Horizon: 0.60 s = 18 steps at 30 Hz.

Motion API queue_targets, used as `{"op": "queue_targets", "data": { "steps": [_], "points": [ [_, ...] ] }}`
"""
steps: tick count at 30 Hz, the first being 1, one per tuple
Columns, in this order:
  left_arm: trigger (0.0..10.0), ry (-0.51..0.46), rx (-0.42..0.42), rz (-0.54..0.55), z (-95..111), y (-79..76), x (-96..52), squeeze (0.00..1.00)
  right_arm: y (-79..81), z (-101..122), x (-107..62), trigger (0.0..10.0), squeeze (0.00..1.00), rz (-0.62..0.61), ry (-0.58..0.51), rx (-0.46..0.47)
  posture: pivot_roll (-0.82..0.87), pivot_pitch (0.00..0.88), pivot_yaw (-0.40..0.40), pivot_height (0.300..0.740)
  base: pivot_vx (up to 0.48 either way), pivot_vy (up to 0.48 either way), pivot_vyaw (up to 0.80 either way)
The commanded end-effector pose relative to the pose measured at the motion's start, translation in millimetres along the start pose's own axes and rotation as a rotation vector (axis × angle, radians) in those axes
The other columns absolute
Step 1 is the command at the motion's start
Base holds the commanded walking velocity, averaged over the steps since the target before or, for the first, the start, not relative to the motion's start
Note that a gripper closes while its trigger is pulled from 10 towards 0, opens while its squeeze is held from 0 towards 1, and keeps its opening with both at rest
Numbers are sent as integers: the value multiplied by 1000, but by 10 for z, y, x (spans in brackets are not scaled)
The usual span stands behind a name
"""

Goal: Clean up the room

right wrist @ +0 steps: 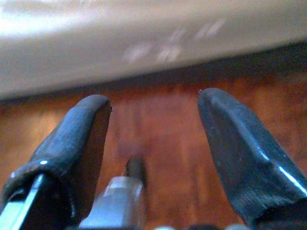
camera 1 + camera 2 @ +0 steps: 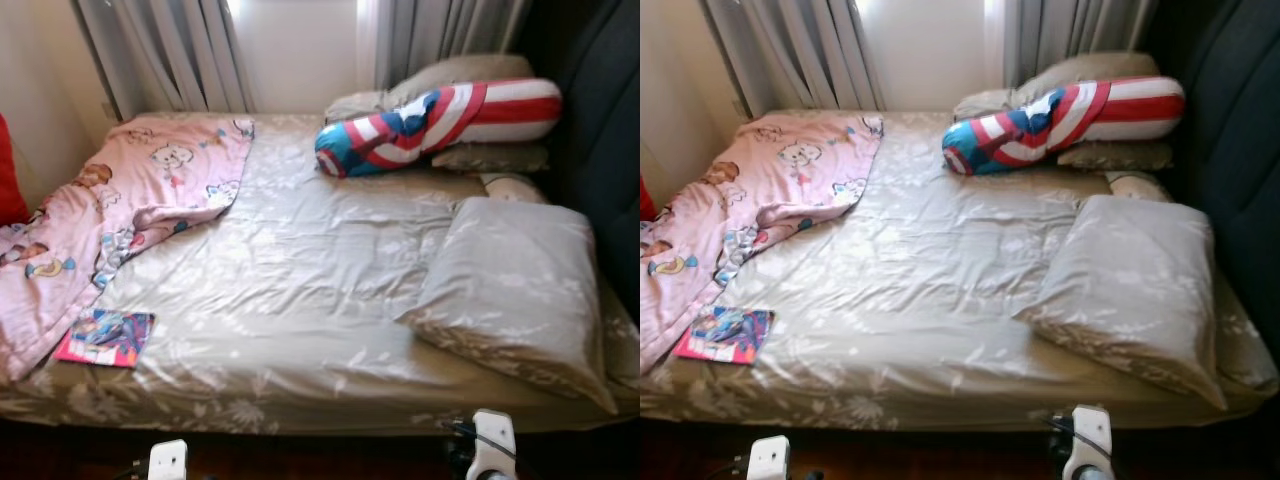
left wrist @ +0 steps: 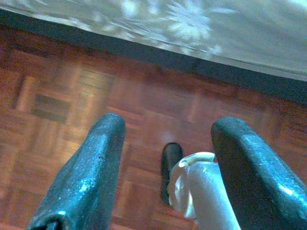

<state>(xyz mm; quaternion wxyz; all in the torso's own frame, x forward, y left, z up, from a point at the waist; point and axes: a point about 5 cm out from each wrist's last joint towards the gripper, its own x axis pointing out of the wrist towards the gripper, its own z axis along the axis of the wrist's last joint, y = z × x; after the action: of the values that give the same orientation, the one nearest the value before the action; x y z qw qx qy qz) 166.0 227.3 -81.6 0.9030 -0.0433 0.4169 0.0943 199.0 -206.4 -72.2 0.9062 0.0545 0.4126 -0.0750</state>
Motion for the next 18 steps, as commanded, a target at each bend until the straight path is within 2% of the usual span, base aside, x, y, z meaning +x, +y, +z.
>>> {"op": "queue_targets", "data": {
  "steps": [1,15,18],
  "points": [
    [10000,24,7,29,-61,101,-27,0,101,-72,-5,10000,0,19,19,20,1,0,1,740,0,-322,0],
    [10000,17,-1,29,-52,100,-27,0,92,-62,-2,10000,0,15,20,25,3,0,-7,740,0,-321,0],
    [10000,18,-7,32,-52,101,-26,0,92,-60,-1,10000,0,15,19,24,3,0,-7,740,0,-160,0]
  ]
}}
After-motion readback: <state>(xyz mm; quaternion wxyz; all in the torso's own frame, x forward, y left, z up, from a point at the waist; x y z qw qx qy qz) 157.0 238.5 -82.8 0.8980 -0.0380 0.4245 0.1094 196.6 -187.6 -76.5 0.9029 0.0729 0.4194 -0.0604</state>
